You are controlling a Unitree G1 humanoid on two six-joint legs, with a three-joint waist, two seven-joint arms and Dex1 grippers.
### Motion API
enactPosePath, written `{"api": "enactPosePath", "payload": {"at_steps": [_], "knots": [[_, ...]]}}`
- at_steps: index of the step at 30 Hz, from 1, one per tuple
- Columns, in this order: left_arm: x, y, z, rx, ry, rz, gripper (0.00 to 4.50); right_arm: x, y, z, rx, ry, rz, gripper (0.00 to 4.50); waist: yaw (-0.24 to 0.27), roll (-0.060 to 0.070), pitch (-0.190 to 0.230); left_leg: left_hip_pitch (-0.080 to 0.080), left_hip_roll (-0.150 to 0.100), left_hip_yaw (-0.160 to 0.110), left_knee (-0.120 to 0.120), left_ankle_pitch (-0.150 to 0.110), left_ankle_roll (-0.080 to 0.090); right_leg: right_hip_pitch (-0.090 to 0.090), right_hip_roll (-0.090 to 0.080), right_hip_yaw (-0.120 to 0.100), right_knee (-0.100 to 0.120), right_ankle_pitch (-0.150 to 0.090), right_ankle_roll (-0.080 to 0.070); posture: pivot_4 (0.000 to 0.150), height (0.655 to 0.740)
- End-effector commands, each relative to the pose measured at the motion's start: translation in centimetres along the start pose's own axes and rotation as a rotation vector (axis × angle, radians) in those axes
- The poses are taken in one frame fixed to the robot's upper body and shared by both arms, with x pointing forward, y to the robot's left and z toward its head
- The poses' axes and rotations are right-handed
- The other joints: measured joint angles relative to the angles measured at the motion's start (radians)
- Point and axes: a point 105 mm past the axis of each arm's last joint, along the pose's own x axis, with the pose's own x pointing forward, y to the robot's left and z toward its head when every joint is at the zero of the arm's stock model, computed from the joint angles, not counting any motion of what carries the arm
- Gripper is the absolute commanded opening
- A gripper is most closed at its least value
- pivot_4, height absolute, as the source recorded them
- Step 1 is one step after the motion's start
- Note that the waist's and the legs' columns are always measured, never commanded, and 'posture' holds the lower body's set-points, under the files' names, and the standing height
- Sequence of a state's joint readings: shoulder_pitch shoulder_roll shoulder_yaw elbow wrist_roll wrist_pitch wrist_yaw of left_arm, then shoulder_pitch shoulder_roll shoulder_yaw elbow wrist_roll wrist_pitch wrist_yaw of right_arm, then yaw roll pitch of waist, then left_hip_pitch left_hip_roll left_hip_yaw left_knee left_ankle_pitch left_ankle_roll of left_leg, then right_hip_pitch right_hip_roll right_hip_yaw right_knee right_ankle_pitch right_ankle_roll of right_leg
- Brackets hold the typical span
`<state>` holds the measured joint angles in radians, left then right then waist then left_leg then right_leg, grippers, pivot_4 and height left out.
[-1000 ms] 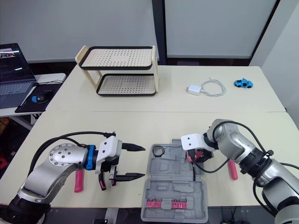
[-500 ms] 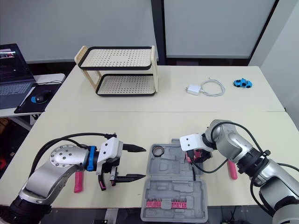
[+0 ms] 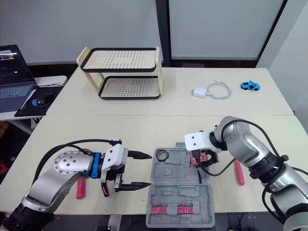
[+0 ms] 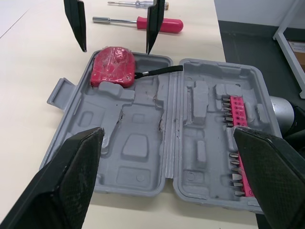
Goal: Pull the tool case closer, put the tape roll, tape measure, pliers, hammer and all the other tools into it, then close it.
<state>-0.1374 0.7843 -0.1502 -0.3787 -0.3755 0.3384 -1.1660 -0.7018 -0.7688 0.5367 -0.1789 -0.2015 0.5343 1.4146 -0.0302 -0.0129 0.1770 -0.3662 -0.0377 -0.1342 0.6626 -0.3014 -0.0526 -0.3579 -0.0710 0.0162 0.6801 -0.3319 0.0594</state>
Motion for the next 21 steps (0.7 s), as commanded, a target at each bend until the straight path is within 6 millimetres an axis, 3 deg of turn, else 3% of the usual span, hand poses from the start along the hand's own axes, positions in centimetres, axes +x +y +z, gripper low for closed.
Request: {"api": "enactPosePath", "payload": {"at_steps": [1, 3, 6, 11, 21], "knots": [[0.1, -0.2, 0.7, 0.03, -0.016, -0.004, 4.5, -1.0, -0.1, 0.3, 0.009, -0.057, -0.047, 4.3, 0.0, 0.0, 0.0, 0.0, 0.0, 0.0, 0.0, 0.0, 0.001, 0.0, 0.0, 0.0, 0.0, 0.0, 0.0, 0.15, 0.74], [0.1, -0.2, 0.7, 0.031, -0.015, -0.004, 4.5, -1.0, 0.2, -0.1, 0.024, -0.063, -0.055, 3.91, 0.0, 0.0, 0.0, 0.0, 0.0, 0.0, 0.0, 0.0, 0.001, 0.0, 0.0, 0.0, 0.0, 0.0, 0.0, 0.15, 0.74], [0.0, -0.1, 0.7, 0.032, -0.016, -0.005, 4.5, -0.8, 0.4, -0.4, 0.039, -0.071, -0.066, 2.99, 0.0, 0.0, 0.0, 0.0, 0.0, 0.0, 0.0, 0.0, 0.001, 0.0, 0.0, 0.0, 0.0, 0.0, 0.0, 0.15, 0.74], [0.0, 0.0, 0.8, 0.035, -0.016, -0.008, 4.5, -0.7, 0.4, -0.5, 0.059, -0.091, -0.085, 1.14, -0.001, 0.0, 0.0, 0.0, 0.0, 0.0, 0.0, 0.0, 0.001, 0.0, 0.0, 0.0, 0.0, 0.0, 0.0, 0.15, 0.74], [0.0, 0.2, 0.7, 0.042, -0.017, -0.003, 4.5, -1.5, 0.0, -1.1, 0.097, -0.318, -0.279, 1.14, 0.001, 0.0, 0.0, 0.0, 0.0, 0.0, 0.0, 0.0, 0.0, 0.0, 0.0, 0.0, 0.0, 0.0, 0.0, 0.15, 0.74]]}}
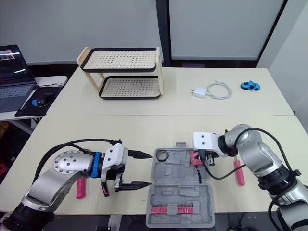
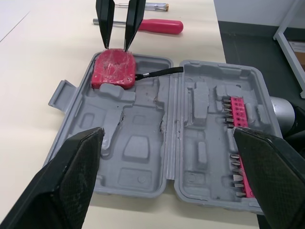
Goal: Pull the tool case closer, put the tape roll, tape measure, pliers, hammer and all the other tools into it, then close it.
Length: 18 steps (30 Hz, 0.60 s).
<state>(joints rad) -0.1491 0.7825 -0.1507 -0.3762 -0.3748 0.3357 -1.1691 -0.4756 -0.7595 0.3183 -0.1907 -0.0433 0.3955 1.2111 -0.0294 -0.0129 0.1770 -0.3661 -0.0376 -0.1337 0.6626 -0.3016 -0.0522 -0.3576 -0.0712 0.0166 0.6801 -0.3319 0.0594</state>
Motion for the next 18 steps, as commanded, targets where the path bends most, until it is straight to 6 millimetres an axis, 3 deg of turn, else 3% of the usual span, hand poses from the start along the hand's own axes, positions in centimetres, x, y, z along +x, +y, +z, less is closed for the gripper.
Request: {"api": "enactPosePath", "payload": {"at_steps": [1, 6, 18], "knots": [[0.0, 0.0, 0.5, 0.031, -0.015, -0.003, 4.5, -1.1, -0.4, 0.0, 0.028, -0.111, -0.091, 1.14, 0.0, 0.0, 0.0, 0.0, 0.0, 0.0, 0.0, 0.0, 0.0, 0.0, 0.0, 0.0, 0.0, 0.0, 0.0, 0.15, 0.74], [-0.1, 0.0, 0.5, 0.031, -0.017, -0.009, 4.5, -0.8, 0.6, -1.5, 0.085, -0.143, -0.123, 1.14, -0.001, 0.0, 0.0, 0.0, 0.0, 0.0, 0.0, -0.001, 0.002, 0.001, 0.0, 0.0, 0.0, 0.0, 0.0, 0.15, 0.74], [-0.3, 0.2, 0.8, 0.035, -0.028, -0.02, 4.5, 1.6, 0.6, -3.2, 0.153, -0.158, -0.15, 1.14, -0.003, 0.0, 0.0, 0.001, 0.0, 0.0, 0.0, -0.001, 0.002, 0.001, 0.0, 0.0, 0.0, 0.0, 0.0, 0.15, 0.74]]}}
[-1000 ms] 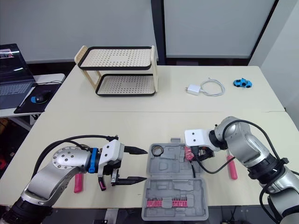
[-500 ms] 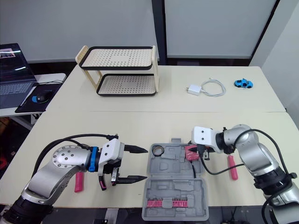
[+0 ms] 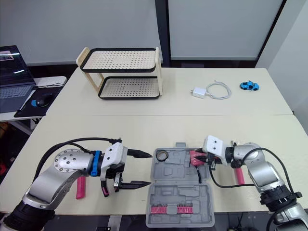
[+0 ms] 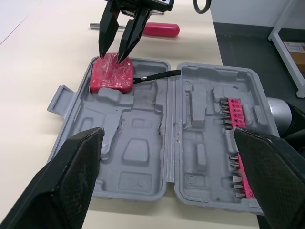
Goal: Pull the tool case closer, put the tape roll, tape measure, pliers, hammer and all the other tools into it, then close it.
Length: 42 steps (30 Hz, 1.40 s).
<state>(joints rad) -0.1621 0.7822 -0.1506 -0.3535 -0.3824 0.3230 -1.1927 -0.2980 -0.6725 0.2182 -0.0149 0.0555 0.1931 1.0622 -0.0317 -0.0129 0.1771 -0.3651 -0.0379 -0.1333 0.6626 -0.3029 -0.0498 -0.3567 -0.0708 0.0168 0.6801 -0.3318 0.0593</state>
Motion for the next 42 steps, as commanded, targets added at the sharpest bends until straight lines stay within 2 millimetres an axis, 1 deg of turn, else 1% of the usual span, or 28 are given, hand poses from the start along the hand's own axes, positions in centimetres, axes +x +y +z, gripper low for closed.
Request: {"api": "enactPosePath", "payload": {"at_steps": [1, 4, 11, 16, 27, 31, 34, 39, 42], "knots": [[-0.2, 0.1, 0.8, 0.035, -0.02, -0.005, 4.5, 0.4, -0.6, 0.3, -0.035, -0.004, -0.031, 1.14, -0.001, 0.0, 0.0, 0.0, 0.0, 0.0, 0.0, 0.0, 0.0, 0.0, 0.0, 0.0, 0.0, 0.0, 0.0, 0.15, 0.74], [-0.1, 0.1, 0.8, 0.036, -0.021, -0.005, 4.5, 0.8, -0.6, -0.5, 0.015, 0.008, -0.038, 1.14, 0.0, 0.0, 0.0, 0.0, 0.0, 0.0, 0.0, 0.0, 0.0, 0.0, 0.0, 0.0, 0.0, 0.0, 0.0, 0.15, 0.74], [-0.2, 0.1, 0.7, 0.034, -0.016, -0.004, 4.5, 1.3, 0.8, -2.8, 0.121, 0.082, 0.008, 1.14, 0.0, 0.0, 0.0, 0.0, 0.0, 0.0, 0.0, 0.0, 0.0, 0.0, 0.0, 0.0, 0.0, 0.0, 0.0, 0.15, 0.74], [-0.2, 0.2, 0.7, 0.034, -0.015, 0.003, 4.5, 1.7, 1.2, -4.6, 0.228, 0.13, 0.002, 1.14, 0.0, -0.002, -0.002, 0.002, 0.0, -0.001, 0.0, 0.0, 0.0, 0.003, 0.0, -0.001, 0.0, 0.0, 0.0, 0.15, 0.74], [-0.3, 0.4, 0.5, 0.027, -0.014, 0.026, 4.5, 1.6, 1.1, -4.9, 0.181, 0.145, 0.0, 1.14, 0.0, -0.002, -0.003, 0.003, 0.0, -0.001, 0.0, 0.0, 0.0, 0.003, 0.0, -0.001, 0.0, 0.0, 0.0, 0.15, 0.74], [-0.4, 0.7, 0.4, 0.023, -0.018, 0.045, 4.5, 1.5, 1.0, -4.6, 0.145, 0.113, -0.002, 1.14, 0.0, -0.002, -0.003, 0.003, 0.0, -0.001, 0.0, 0.0, 0.0, 0.003, 0.0, -0.001, 0.0, 0.0, 0.0, 0.15, 0.74], [-0.7, 1.2, 0.4, 0.023, -0.023, 0.075, 4.5, 1.2, 0.8, -3.5, 0.096, 0.059, -0.024, 1.14, 0.0, -0.002, -0.003, 0.003, 0.0, -0.001, 0.0, 0.0, 0.0, 0.003, 0.0, -0.001, 0.0, 0.0, 0.0, 0.15, 0.74], [-2.0, 2.7, 0.5, 0.021, -0.048, 0.179, 4.5, 0.1, -0.1, -0.4, 0.025, -0.043, -0.091, 1.14, 0.001, -0.001, -0.002, 0.002, 0.0, -0.001, 0.0, 0.0, 0.0, 0.002, 0.0, -0.001, 0.0, 0.0, 0.0, 0.15, 0.74], [-4.0, 4.3, 0.6, -0.02, -0.074, 0.313, 4.5, -1.3, -0.6, 1.9, -0.003, -0.093, -0.143, 1.14, 0.002, 0.0, -0.001, 0.001, 0.0, -0.001, 0.0, 0.0, 0.0, 0.002, 0.0, 0.0, 0.0, 0.0, 0.0, 0.15, 0.74]]}}
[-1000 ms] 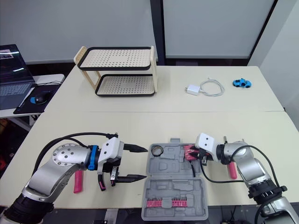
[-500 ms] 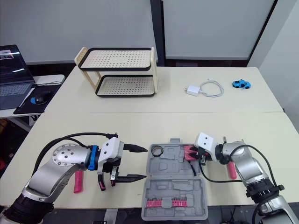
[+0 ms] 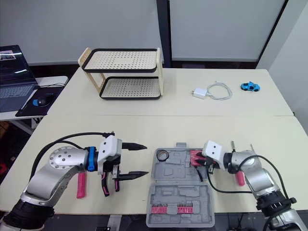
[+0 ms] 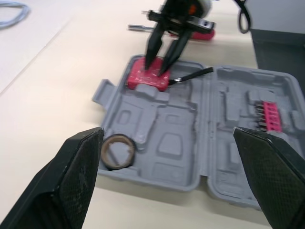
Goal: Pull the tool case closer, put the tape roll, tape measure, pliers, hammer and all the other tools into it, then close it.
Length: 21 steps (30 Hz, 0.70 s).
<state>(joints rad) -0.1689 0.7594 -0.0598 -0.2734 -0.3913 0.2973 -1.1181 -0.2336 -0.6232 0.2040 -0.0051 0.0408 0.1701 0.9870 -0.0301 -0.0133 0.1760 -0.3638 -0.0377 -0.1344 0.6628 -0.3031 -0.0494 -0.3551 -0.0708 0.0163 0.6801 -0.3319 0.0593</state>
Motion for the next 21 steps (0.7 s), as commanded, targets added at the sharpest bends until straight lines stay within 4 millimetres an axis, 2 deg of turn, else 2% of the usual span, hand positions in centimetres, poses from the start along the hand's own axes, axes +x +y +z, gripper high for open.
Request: {"api": "enactPosePath", "payload": {"at_steps": [1, 3, 5, 8, 9, 11, 16, 18, 21], "knots": [[-2.6, 2.5, 0.8, -0.019, -0.044, 0.173, 4.5, -2.5, -1.5, 3.8, -0.063, -0.092, -0.096, 1.14, -0.001, 0.0, 0.0, 0.0, 0.0, 0.0, 0.0, 0.0, 0.0, -0.001, 0.0, 0.0, 0.0, 0.0, 0.0, 0.15, 0.74], [-5.3, 4.7, 0.3, -0.057, -0.043, 0.346, 4.5, -4.7, -1.7, 5.2, -0.082, -0.109, -0.14, 1.14, 0.0, 0.001, 0.001, -0.001, 0.001, 0.0, 0.0, 0.0, 0.0, -0.001, 0.0, 0.0, 0.0, 0.0, 0.0, 0.15, 0.74], [-7.4, 5.9, -0.2, -0.084, -0.034, 0.455, 4.5, -6.4, -1.8, 5.7, -0.089, -0.101, -0.178, 1.14, 0.0, 0.001, 0.001, -0.001, 0.001, 0.0, 0.0, 0.0, 0.0, -0.001, 0.0, 0.0, 0.0, 0.0, 0.0, 0.15, 0.74], [-10.9, 6.9, -1.6, -0.128, -0.006, 0.603, 4.5, -9.4, -2.1, 5.0, -0.11, -0.049, -0.264, 1.14, 0.002, 0.0, 0.001, -0.001, 0.0, -0.001, -0.001, 0.0, 0.0, -0.001, 0.0, 0.0, -0.001, 0.0, 0.0, 0.15, 0.74], [-12.8, 6.8, -2.6, -0.154, 0.026, 0.664, 4.5, -11.2, -2.1, 4.1, -0.103, -0.016, -0.298, 1.14, 0.002, 0.0, 0.001, -0.001, 0.0, 0.0, -0.001, 0.0, 0.0, -0.001, 0.0, 0.0, -0.001, 0.0, 0.0, 0.15, 0.74], [-15.8, 6.1, -4.5, -0.189, 0.096, 0.726, 4.5, -13.9, -1.8, 2.7, -0.122, 0.039, -0.33, 1.14, 0.003, 0.0, 0.001, -0.001, 0.0, 0.0, -0.002, 0.0, 0.0, -0.001, -0.001, 0.0, -0.001, 0.0, 0.0, 0.15, 0.74], [-21.5, 3.6, -8.2, -0.255, 0.308, 0.746, 4.5, -19.2, -1.4, -0.6, -0.089, 0.217, -0.338, 1.14, 0.0, 0.0, 0.002, 0.0, 0.0, 0.002, -0.002, -0.001, 0.001, 0.0, -0.001, 0.001, -0.002, 0.0, 0.0, 0.15, 0.74], [-23.2, 2.6, -9.1, -0.278, 0.374, 0.724, 4.5, -21.0, -1.4, -1.5, -0.064, 0.27, -0.328, 1.14, 0.0, 0.0, 0.002, 0.002, 0.0, 0.003, -0.002, -0.001, 0.001, 0.001, -0.001, 0.0, -0.001, 0.0, 0.0, 0.15, 0.74], [-24.7, 1.1, -9.7, -0.324, 0.448, 0.65, 4.5, -23.2, -1.1, -2.2, -0.021, 0.328, -0.289, 2.03, 0.0, 0.0, 0.002, 0.001, 0.001, 0.003, -0.002, -0.001, 0.001, 0.001, -0.001, 0.0, -0.001, 0.0, 0.0, 0.15, 0.74]]}}
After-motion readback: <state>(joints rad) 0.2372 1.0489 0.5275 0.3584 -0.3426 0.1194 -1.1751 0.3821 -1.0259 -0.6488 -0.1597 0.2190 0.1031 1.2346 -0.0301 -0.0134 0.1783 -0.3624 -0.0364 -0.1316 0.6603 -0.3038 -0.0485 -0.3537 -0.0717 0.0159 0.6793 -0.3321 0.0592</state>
